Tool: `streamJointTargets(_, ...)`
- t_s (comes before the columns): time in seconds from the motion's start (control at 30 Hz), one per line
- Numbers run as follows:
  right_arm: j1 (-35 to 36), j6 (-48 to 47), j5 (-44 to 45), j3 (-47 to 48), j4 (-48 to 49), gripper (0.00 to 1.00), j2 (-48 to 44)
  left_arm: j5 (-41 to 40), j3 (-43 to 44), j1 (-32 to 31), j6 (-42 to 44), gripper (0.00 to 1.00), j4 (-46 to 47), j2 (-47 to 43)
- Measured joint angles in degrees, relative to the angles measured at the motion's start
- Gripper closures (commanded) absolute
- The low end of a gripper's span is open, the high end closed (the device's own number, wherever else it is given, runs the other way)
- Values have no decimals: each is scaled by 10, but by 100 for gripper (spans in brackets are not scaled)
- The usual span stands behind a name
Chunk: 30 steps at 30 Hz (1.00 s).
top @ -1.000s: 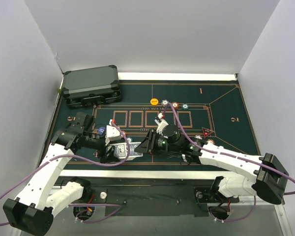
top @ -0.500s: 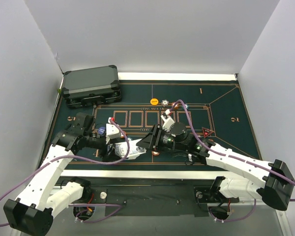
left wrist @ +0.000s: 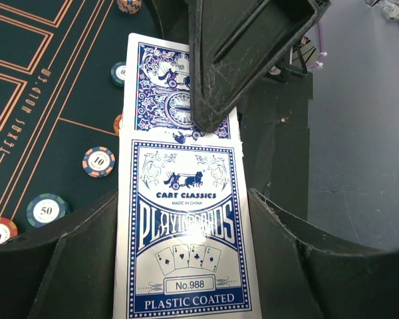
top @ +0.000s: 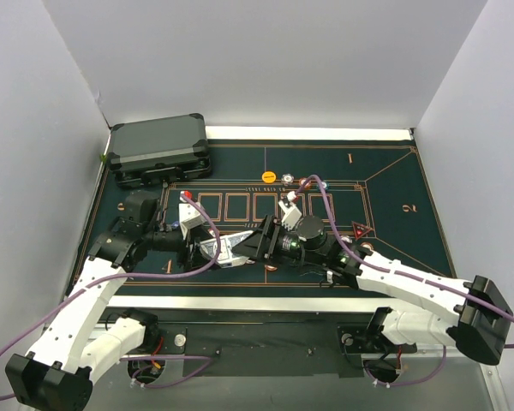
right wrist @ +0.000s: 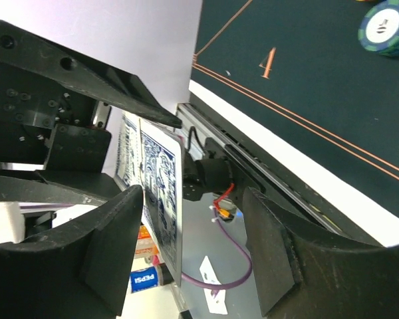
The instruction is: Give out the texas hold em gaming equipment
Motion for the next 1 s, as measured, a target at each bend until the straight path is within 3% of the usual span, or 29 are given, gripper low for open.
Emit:
streamJointTargets(0.27,16,60,-7,-35,147,51,37,10,0,0,-15,71,17,0)
streamJointTargets(0.43,20,97,-7,-56,206,70,52,4,0,2,-16,66,16,1)
streamJointTargets(0.57,25,108,-5,-56,224,84,52,4,0,2,-13,52,13,2)
streamJointTargets(0.6,26,109,-3,-56,225,85,52,3,0,2,-8,44,10,2)
streamJointTargets(0.63,27,109,-2,-56,225,88,52,2,0,2,-1,23,7,3)
streamJointTargets(0.67,27,110,-1,-56,225,89,52,1,0,2,5,13,3,3)
streamJointTargets(1.0,43,106,9,-56,210,94,66,-58,2,-31,98,8,-58,14)
